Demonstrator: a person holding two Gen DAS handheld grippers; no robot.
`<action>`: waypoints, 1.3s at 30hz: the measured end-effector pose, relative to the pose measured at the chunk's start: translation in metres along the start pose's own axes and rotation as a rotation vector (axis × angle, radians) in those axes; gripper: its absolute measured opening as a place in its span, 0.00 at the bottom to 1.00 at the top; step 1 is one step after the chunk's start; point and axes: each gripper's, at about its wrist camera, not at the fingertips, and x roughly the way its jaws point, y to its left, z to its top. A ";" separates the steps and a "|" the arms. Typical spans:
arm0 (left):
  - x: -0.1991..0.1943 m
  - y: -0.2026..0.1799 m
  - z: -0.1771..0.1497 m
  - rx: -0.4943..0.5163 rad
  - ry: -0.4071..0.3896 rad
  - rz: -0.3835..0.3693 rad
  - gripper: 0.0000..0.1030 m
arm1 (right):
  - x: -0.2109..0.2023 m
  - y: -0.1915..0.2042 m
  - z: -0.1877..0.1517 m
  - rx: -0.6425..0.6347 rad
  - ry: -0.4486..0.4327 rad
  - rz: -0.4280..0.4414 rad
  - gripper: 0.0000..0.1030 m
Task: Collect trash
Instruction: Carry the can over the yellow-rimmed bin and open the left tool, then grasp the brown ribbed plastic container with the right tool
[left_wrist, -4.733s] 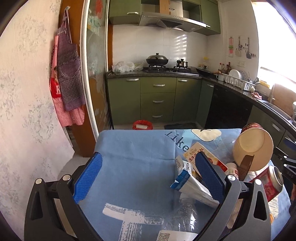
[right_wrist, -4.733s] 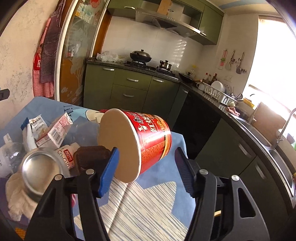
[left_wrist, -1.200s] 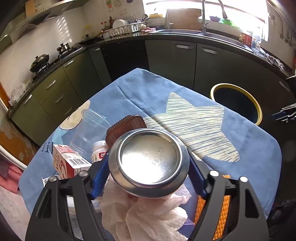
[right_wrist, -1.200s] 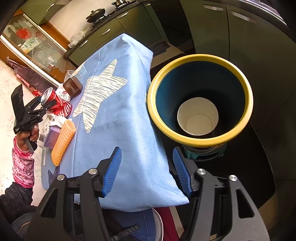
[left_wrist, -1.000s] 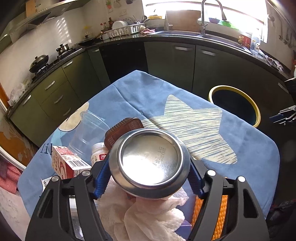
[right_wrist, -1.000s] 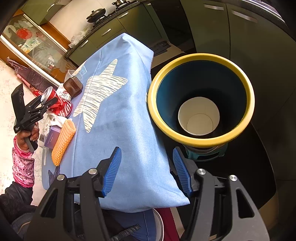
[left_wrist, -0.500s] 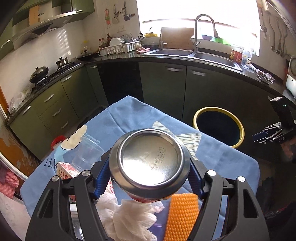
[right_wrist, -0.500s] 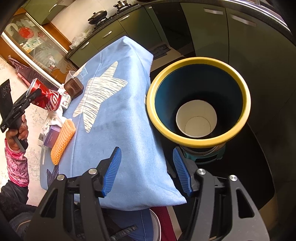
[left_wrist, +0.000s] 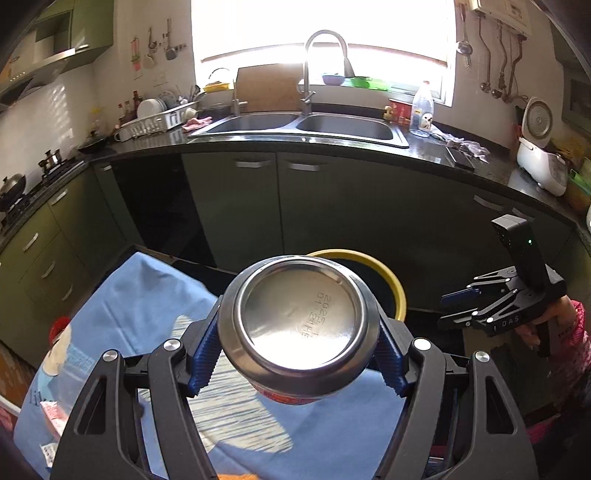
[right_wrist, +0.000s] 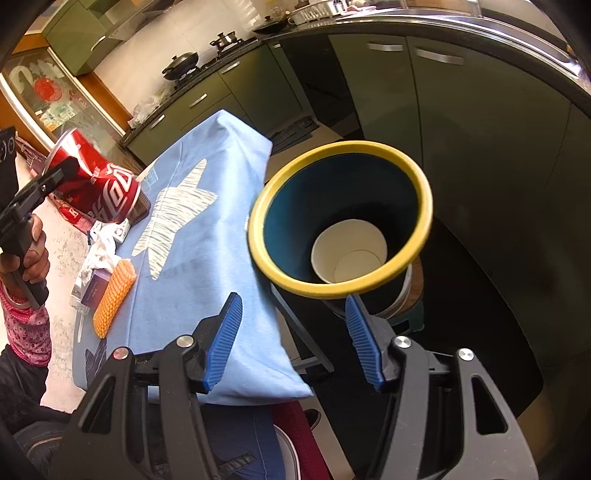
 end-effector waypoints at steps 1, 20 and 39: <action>0.013 -0.008 0.008 0.005 0.010 -0.019 0.69 | -0.002 -0.006 -0.001 0.006 -0.004 -0.005 0.54; 0.236 -0.053 0.027 -0.027 0.301 -0.079 0.74 | -0.011 -0.063 -0.011 0.095 -0.009 -0.035 0.57; -0.028 0.030 -0.041 -0.217 -0.024 0.168 0.93 | 0.029 0.029 0.006 -0.101 0.055 0.028 0.57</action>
